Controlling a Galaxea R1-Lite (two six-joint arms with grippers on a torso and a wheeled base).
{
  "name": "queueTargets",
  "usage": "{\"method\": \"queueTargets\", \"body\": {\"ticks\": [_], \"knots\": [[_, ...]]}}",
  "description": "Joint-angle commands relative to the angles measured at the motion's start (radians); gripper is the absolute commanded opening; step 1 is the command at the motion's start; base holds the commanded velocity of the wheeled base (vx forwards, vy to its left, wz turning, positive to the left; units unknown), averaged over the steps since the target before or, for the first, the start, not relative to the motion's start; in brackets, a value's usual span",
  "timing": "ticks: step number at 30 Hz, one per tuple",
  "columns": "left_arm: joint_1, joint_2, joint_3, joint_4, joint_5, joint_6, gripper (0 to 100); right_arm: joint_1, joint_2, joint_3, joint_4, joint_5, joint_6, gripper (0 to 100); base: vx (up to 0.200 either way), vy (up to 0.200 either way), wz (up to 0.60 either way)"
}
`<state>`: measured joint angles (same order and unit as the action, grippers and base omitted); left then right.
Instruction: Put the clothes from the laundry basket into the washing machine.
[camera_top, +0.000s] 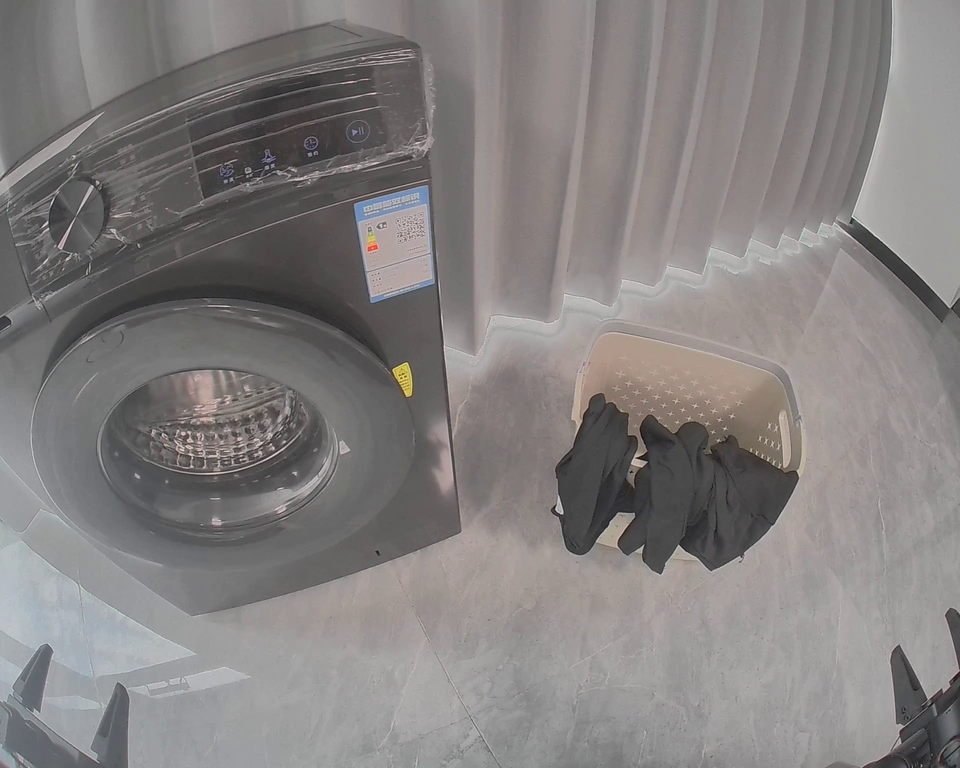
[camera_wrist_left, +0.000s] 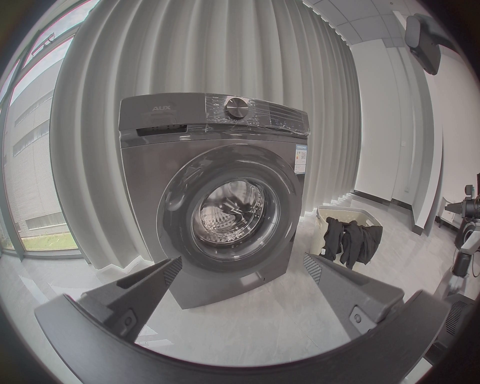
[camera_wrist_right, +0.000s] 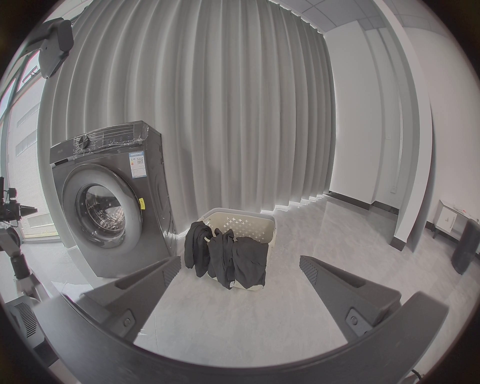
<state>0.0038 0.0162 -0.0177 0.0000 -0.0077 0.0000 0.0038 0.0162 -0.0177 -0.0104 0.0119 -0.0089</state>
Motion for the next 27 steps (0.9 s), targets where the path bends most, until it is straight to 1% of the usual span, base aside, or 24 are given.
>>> {"method": "queueTargets", "body": {"ticks": [1, 10, 19, 25, 27], "knots": [[0.001, -0.016, 0.018, 0.0, 0.0, -0.002, 100, 0.001, -0.004, 0.018, 0.0, 0.0, 0.0, 100, 0.2, 0.0, 0.0], [0.001, -0.016, 0.018, 0.0, 0.0, 0.0, 100, 0.001, -0.004, 0.018, 0.0, 0.0, 0.0, 100, 0.2, 0.0, 0.0], [0.001, -0.016, 0.018, 0.0, 0.002, 0.0, 100, 0.001, -0.004, 0.018, 0.0, 0.0, 0.0, 100, 0.0, 0.0, 0.0], [0.001, -0.016, 0.018, 0.0, 0.002, 0.0, 100, 0.001, -0.004, 0.018, 0.0, 0.0, 0.0, 100, 0.2, 0.0, 0.0], [0.001, -0.016, 0.018, 0.0, 0.0, 0.0, 100, 0.001, -0.004, 0.018, 0.0, 0.0, 0.0, 100, 0.0, 0.0, 0.0]]}}
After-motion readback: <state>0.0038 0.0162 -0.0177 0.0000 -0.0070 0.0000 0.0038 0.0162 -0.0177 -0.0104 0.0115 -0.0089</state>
